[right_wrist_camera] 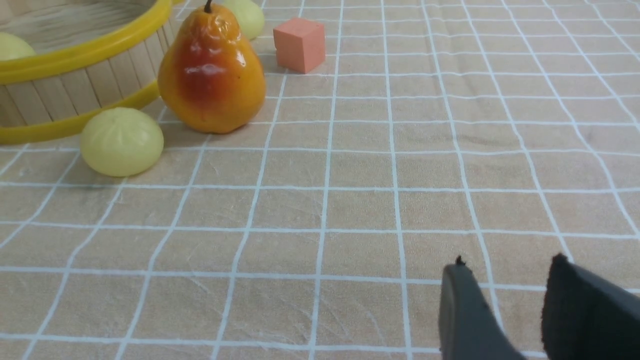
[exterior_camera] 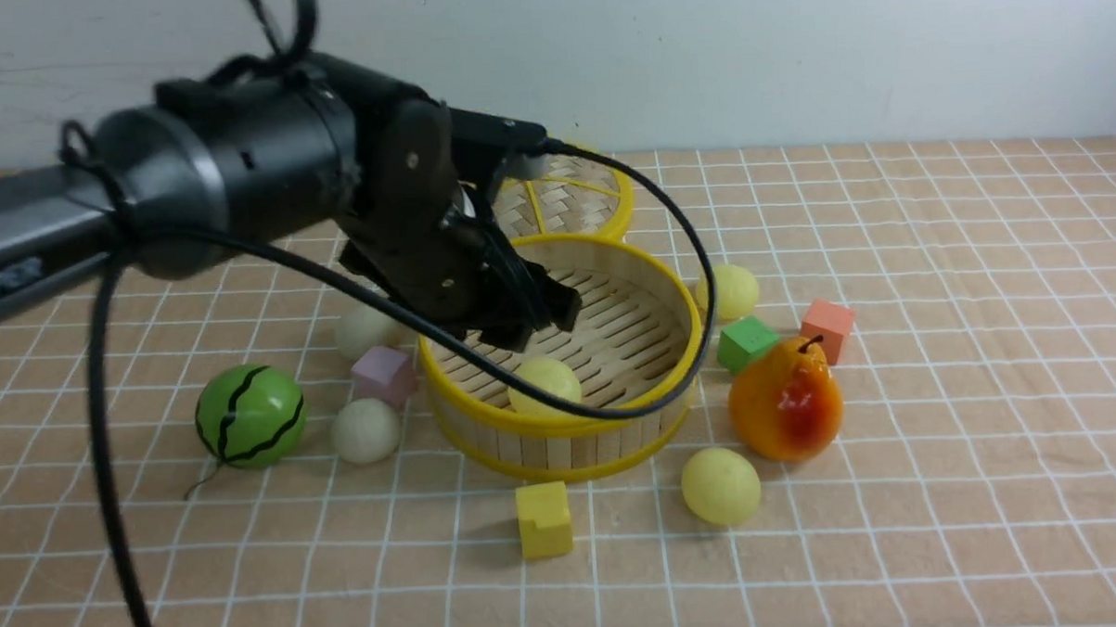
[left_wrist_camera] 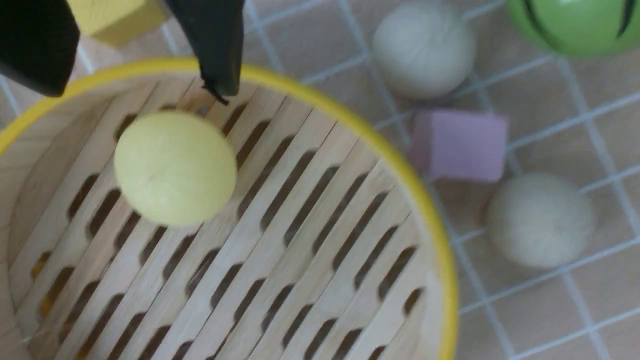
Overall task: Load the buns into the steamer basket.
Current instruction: Use the left arm to grab a steamed stuffed bun
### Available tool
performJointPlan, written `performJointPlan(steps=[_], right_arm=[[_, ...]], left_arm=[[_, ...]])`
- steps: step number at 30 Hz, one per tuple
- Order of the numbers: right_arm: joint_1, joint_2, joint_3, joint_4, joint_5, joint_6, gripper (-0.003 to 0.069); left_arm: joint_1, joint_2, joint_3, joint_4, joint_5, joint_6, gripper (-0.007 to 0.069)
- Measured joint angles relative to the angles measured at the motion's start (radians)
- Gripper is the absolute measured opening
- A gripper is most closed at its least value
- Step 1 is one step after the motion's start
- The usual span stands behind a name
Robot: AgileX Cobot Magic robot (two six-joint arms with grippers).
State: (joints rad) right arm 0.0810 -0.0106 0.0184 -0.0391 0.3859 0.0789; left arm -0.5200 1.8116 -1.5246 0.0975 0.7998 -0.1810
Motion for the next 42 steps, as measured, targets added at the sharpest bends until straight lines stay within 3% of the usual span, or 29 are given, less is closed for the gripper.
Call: performJointPlan(steps=[3, 7, 18, 32, 35, 40, 42], right_arm=[[0.0, 0.0, 0.0, 0.0, 0.0, 0.0, 0.0241], [0.0, 0.0, 0.0, 0.0, 0.0, 0.0, 0.0241], [0.0, 0.0, 0.0, 0.0, 0.0, 0.0, 0.0241], [0.0, 0.0, 0.0, 0.0, 0.0, 0.0, 0.0241], [0.0, 0.0, 0.0, 0.0, 0.0, 0.0, 0.0241], [0.0, 0.0, 0.0, 0.0, 0.0, 0.0, 0.0241], [0.0, 0.0, 0.0, 0.0, 0.0, 0.0, 0.0241]], left_arm=[[0.066, -0.03, 0.061, 0.011, 0.083, -0.014, 0.0262], [0.137, -0.006, 0.165, 0.009, 0.026, -0.007, 0.0199], [0.193, 0.07, 0.175, -0.012, -0.148, 0.051, 0.0285], [0.193, 0.142, 0.175, 0.079, -0.234, 0.052, 0.0281], [0.193, 0.142, 0.175, 0.074, -0.233, 0.052, 0.0239], [0.193, 0.133, 0.175, 0.048, -0.202, 0.052, 0.0005], [0.193, 0.102, 0.175, 0.038, -0.173, 0.052, -0.0012]])
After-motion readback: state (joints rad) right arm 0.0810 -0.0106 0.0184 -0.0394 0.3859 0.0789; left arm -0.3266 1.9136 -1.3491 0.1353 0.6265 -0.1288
